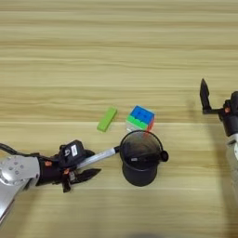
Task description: Move the objects on the table
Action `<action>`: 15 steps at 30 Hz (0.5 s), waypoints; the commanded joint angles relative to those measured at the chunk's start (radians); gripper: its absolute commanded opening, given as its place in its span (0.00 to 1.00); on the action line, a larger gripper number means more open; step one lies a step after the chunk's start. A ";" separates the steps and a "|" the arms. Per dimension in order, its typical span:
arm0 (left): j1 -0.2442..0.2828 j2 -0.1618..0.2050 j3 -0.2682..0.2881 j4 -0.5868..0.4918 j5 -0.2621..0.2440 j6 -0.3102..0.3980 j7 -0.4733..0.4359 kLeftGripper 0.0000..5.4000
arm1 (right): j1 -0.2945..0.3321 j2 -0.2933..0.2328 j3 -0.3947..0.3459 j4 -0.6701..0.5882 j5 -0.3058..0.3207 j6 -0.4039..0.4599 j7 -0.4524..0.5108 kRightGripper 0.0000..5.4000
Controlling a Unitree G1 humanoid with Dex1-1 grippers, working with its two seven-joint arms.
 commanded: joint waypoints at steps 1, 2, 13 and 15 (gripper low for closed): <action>-0.005 -0.012 0.021 -0.008 -0.012 -0.009 0.013 0.59 | -0.008 0.004 0.001 0.000 0.006 -0.013 0.006 1.00; -0.008 -0.016 0.025 -0.009 -0.013 -0.009 0.017 0.60 | -0.008 0.004 0.001 0.001 0.007 -0.013 0.007 1.00; -0.026 -0.063 0.079 -0.050 -0.073 -0.031 0.029 0.79 | -0.008 0.003 0.003 0.003 0.010 -0.016 0.015 1.00; -0.034 -0.079 0.103 -0.075 -0.112 -0.028 0.032 0.81 | -0.008 0.003 0.003 0.004 0.010 -0.016 0.017 1.00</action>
